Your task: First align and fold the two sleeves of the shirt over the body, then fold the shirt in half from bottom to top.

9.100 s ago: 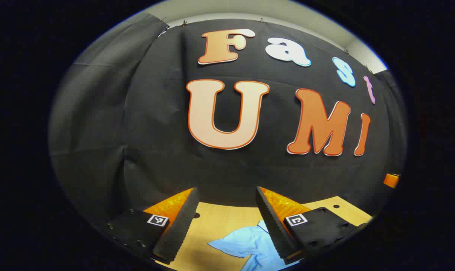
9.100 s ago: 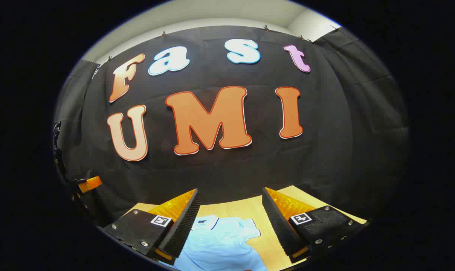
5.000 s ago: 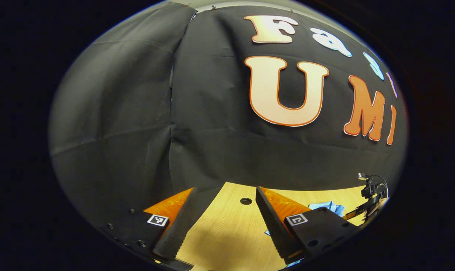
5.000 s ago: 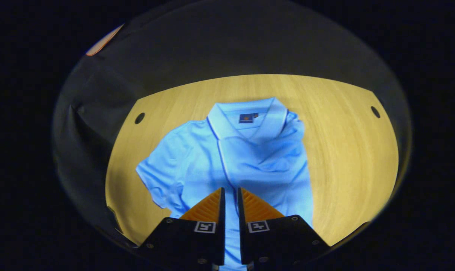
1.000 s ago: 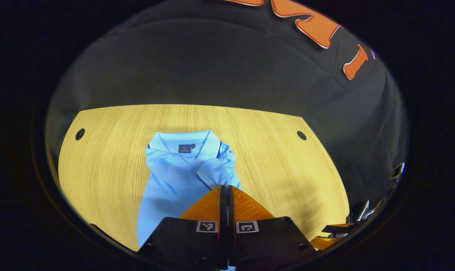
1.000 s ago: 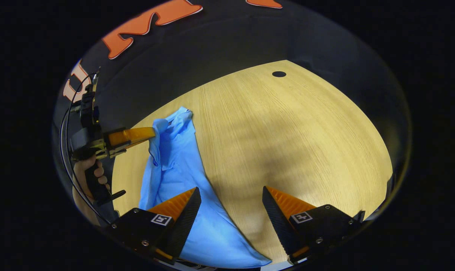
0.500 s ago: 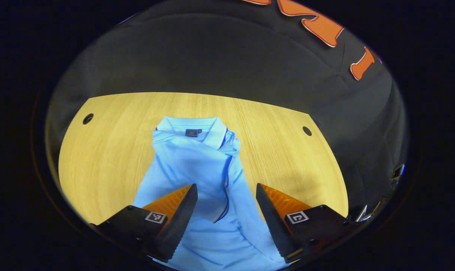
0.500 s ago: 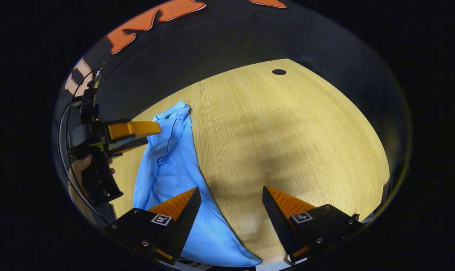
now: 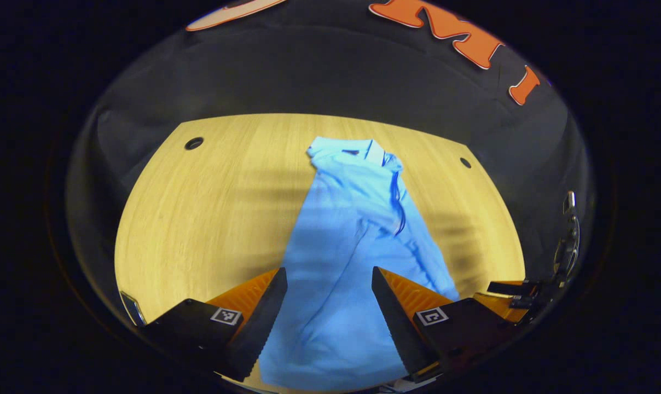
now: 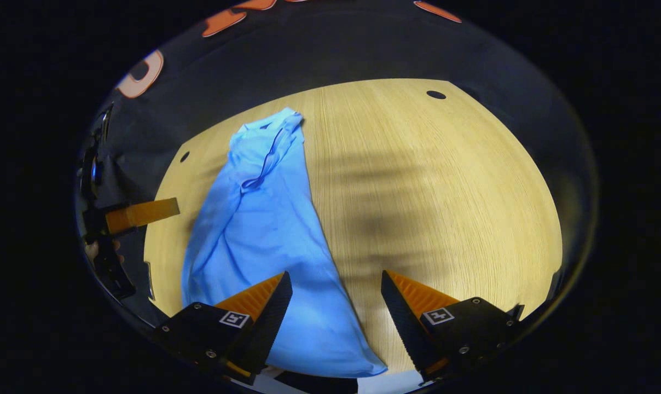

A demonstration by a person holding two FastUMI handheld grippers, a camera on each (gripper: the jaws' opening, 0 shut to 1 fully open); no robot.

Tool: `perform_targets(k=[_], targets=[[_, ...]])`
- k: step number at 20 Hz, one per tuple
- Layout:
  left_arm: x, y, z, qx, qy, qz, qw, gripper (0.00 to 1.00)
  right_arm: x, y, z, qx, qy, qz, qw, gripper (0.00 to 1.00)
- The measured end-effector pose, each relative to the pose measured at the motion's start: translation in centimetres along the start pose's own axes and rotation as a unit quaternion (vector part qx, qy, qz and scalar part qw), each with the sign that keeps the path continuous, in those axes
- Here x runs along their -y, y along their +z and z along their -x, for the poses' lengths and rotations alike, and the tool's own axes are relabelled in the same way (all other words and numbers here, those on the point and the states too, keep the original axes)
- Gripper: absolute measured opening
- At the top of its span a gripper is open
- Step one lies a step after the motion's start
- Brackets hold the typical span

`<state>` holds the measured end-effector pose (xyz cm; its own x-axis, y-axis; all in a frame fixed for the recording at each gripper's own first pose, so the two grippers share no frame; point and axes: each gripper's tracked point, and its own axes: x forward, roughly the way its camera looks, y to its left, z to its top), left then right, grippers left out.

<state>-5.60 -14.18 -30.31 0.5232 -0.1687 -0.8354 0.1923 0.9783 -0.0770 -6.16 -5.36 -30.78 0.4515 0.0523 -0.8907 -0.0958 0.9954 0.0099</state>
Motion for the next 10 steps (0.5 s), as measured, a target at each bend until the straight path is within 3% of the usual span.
perform_targets(k=[4,10], targets=[[-3.5,-6.8,2.2,-0.054,0.022,0.002,0.998,1.0,-0.3,-4.3,0.9,-0.043,-0.011,0.015,0.999,0.99],[-6.0,-14.1,5.9,-0.108,0.025,0.006,0.994,1.0,0.3,-10.8,2.4,-0.105,-0.032,0.035,0.993,0.99]])
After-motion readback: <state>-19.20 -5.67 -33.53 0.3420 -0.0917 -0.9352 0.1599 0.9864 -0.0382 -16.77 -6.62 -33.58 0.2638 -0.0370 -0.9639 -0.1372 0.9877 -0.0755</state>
